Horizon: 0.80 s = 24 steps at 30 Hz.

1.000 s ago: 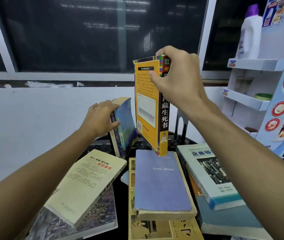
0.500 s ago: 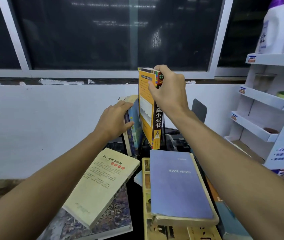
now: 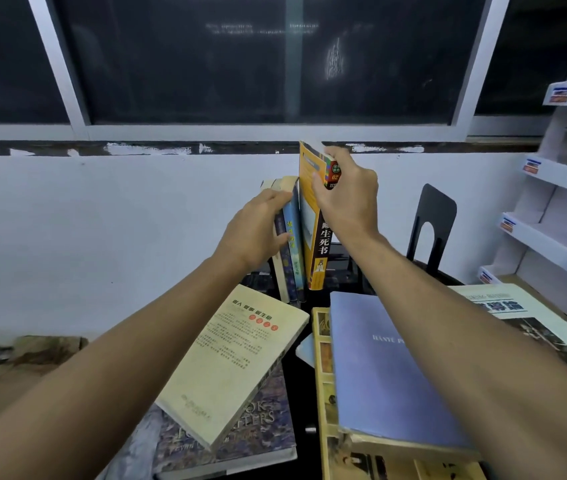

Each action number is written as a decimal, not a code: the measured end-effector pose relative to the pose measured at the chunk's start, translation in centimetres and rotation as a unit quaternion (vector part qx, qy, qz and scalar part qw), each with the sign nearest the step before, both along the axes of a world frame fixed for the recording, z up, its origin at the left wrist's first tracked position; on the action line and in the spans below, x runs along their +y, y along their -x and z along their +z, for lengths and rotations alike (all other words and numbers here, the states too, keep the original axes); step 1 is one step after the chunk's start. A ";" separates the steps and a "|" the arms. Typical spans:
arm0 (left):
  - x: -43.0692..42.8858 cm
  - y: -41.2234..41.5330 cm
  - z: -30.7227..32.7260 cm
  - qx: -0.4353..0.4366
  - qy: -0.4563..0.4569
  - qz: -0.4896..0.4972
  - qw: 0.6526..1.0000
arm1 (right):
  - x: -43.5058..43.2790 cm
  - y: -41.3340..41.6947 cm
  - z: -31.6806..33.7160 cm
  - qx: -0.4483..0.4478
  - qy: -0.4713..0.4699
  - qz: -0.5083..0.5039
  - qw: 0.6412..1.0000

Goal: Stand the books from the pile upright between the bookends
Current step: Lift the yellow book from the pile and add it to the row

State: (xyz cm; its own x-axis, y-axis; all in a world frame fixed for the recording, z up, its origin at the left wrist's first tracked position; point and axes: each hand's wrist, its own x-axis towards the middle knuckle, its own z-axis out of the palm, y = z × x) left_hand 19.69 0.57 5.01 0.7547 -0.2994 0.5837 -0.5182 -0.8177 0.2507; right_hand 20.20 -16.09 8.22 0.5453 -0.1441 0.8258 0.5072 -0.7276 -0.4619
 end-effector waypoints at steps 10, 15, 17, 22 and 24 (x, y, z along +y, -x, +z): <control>0.3 -0.5 -0.5 -0.005 0.021 -0.009 1.000 | 0.2 -2.1 -2.9 0.015 -0.004 0.000 1.000; 0.1 -0.5 -0.6 -0.016 0.022 -0.010 1.000 | 0.0 -3.0 -3.9 0.023 0.004 -0.001 1.000; 0.1 -0.5 -0.7 -0.024 0.023 -0.010 0.999 | 0.1 -3.2 -4.0 0.022 0.009 0.001 1.000; 0.1 -0.5 -1.0 -0.031 0.037 -0.010 0.999 | -0.1 -3.0 -3.7 0.017 0.010 0.056 0.998; 0.0 -0.6 -1.0 -0.035 0.047 -0.014 0.998 | -0.4 -2.8 -3.5 0.016 0.023 0.081 0.996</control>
State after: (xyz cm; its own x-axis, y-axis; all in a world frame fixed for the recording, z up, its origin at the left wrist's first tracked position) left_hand 20.27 0.57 4.05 0.7040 -0.2615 0.6603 -0.5588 -0.7777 0.2878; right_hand 23.00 -16.49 4.69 0.5852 -0.0140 0.8108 0.6053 -0.6578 -0.4483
